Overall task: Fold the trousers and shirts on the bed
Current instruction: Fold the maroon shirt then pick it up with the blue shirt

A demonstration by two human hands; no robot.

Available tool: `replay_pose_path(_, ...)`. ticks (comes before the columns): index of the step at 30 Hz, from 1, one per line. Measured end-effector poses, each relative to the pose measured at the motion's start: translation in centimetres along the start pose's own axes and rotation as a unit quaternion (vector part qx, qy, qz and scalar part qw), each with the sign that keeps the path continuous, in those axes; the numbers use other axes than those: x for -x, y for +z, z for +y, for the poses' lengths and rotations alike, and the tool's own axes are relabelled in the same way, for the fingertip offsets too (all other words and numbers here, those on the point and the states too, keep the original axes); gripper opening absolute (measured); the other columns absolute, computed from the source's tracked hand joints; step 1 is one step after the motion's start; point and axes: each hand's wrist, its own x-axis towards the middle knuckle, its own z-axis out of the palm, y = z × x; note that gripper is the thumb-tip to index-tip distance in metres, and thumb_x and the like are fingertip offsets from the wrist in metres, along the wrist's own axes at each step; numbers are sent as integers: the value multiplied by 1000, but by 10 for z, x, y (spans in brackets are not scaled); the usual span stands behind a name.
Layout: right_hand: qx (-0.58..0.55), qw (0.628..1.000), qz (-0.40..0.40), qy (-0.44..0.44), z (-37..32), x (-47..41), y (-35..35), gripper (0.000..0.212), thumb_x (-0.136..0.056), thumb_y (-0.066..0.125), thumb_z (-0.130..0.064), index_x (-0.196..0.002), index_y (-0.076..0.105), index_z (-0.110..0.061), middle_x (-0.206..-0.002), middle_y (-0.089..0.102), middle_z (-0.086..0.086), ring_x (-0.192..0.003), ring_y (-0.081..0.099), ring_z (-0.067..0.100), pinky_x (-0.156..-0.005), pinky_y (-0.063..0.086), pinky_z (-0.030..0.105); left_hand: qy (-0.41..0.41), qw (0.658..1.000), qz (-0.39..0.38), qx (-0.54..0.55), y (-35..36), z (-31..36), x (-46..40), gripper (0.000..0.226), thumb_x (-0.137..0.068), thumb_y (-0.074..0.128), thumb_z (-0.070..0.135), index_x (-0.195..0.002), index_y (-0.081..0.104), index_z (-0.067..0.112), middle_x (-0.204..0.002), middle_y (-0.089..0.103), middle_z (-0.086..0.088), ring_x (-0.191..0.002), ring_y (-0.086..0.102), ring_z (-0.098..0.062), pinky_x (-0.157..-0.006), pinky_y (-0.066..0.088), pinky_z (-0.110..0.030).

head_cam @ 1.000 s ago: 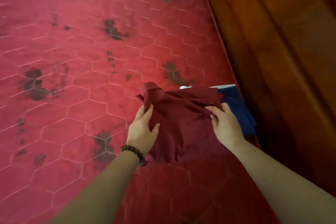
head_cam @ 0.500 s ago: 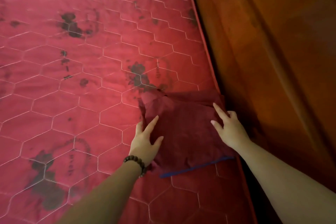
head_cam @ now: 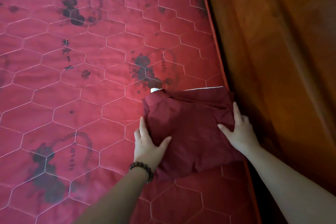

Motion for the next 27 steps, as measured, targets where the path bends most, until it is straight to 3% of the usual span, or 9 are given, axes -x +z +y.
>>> replay_pose_path(3,-30,998,-28,40,2,-7,2,97,-83,64,-52,-152,-3,-36,-141,37,18,-127,42,38,-104,40,52,10,999,-42,1,8,3,-11,106,-71,78,40,-151,9,28,-142,39,1,-129,41,-17,-97,32,-22)
replay_pose_path(6,-66,997,-26,21,-2,-4,5,86,-84,65,-45,-152,13,-34,-134,45,16,-119,49,33,-102,43,48,28,997,-65,-4,11,5,-18,91,-75,76,27,-147,21,24,-126,53,8,-121,51,-19,-92,36,-21)
replay_pose_path(11,-82,996,-27,-7,-26,23,25,82,-85,67,-40,-151,20,-30,-133,46,14,-122,48,31,-105,41,44,46,997,-45,-31,-22,-12,-18,74,-75,76,22,-137,36,23,-103,53,16,-101,56,-14,-82,36,-19)
replay_pose_path(16,-88,995,-33,-37,-95,65,68,80,-85,68,-36,-151,24,-24,-122,49,19,-116,49,37,-101,41,38,25,997,-1,-69,-101,-61,-11,64,-73,79,19,-127,46,18,-103,59,9,-100,60,-21,-81,38,-23)
replay_pose_path(23,-70,992,-72,-73,-193,120,136,80,-87,63,-43,-152,18,-26,-125,44,15,-118,46,35,-100,40,40,-26,992,67,-100,-210,-133,1,71,-71,81,17,-132,45,18,-104,60,3,-104,61,-30,-81,38,-26)
replay_pose_path(27,-42,994,-75,-66,-210,134,146,87,-84,60,-56,-152,11,-33,-132,40,16,-122,44,38,-99,42,43,-87,989,79,-85,-239,-161,15,83,-73,79,36,-142,34,25,-123,61,-6,-113,58,-32,-88,42,-31)
